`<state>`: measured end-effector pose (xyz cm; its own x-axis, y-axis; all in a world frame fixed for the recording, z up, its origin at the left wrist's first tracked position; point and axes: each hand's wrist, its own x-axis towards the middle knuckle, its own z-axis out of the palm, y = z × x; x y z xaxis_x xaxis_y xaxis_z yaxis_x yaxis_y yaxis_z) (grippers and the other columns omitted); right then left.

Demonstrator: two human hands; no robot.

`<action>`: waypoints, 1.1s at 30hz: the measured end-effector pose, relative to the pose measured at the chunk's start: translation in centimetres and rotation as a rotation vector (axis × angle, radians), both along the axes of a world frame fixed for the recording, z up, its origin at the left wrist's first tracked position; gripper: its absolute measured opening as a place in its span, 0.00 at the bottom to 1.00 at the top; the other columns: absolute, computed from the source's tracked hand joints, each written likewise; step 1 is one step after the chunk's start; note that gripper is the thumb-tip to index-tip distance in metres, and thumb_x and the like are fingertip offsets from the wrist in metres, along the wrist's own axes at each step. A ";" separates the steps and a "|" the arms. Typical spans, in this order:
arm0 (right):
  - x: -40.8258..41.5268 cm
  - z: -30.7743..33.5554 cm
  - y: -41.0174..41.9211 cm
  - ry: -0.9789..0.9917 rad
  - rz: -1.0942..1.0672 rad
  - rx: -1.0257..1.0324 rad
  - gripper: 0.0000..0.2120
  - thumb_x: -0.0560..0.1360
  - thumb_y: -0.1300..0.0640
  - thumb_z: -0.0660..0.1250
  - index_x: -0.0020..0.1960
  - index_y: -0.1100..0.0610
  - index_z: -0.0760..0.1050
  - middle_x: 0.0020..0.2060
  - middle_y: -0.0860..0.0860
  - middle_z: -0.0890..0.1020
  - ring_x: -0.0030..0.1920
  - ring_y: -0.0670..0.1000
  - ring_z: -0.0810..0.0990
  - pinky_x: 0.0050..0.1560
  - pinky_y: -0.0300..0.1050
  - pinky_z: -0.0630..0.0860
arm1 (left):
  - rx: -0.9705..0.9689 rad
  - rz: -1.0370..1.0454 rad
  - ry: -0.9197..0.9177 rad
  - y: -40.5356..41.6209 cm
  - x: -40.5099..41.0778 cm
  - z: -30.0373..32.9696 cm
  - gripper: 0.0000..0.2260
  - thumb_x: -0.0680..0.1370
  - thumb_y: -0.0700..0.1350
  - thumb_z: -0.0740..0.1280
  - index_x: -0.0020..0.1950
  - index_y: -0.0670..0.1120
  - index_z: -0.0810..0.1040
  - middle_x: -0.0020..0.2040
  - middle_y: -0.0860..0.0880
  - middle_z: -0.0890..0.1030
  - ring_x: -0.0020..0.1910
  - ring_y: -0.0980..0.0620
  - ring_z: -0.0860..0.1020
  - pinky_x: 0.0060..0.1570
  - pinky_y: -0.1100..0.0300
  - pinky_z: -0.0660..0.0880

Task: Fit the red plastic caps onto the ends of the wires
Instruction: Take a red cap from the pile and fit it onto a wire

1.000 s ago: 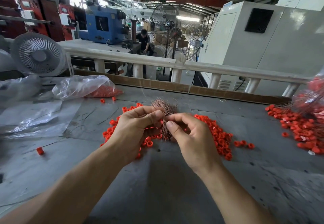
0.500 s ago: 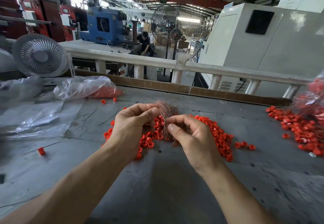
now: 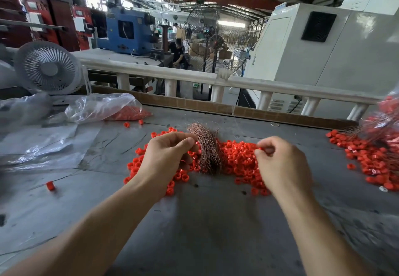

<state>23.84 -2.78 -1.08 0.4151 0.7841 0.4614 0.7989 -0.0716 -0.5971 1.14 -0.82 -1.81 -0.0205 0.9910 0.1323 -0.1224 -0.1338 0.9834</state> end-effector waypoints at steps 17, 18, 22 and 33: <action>6.3 0.6 0.3 -0.078 -0.357 -0.530 0.09 0.76 0.54 0.69 0.55 0.47 0.82 0.51 0.55 0.85 0.57 0.59 0.81 0.62 0.51 0.72 | 0.118 0.066 0.285 0.5 -0.5 -0.7 0.08 0.80 0.39 0.69 0.46 0.50 0.86 0.38 0.50 0.86 0.32 0.56 0.79 0.34 0.59 0.78; 6.1 0.5 0.3 -0.113 -0.353 -0.514 0.09 0.76 0.53 0.69 0.56 0.46 0.82 0.54 0.54 0.84 0.59 0.60 0.79 0.62 0.51 0.71 | 0.118 0.065 0.290 0.5 -0.6 -0.7 0.08 0.80 0.39 0.70 0.46 0.50 0.86 0.38 0.50 0.86 0.32 0.57 0.80 0.35 0.59 0.77; 3.5 0.3 0.3 -0.094 -0.161 -0.247 0.05 0.75 0.52 0.72 0.50 0.47 0.84 0.51 0.51 0.87 0.55 0.58 0.82 0.57 0.50 0.77 | 0.153 0.067 0.361 0.5 -0.7 -0.9 0.10 0.79 0.39 0.71 0.44 0.53 0.86 0.37 0.51 0.86 0.31 0.59 0.79 0.32 0.64 0.75; -4.5 -1.8 0.0 -0.228 0.348 -0.108 0.12 0.72 0.46 0.77 0.53 0.48 0.81 0.49 0.43 0.82 0.52 0.48 0.79 0.54 0.47 0.76 | 0.296 0.114 0.802 0.2 -0.1 -1.1 0.04 0.76 0.47 0.74 0.45 0.57 0.84 0.40 0.62 0.83 0.41 0.63 0.79 0.42 0.69 0.74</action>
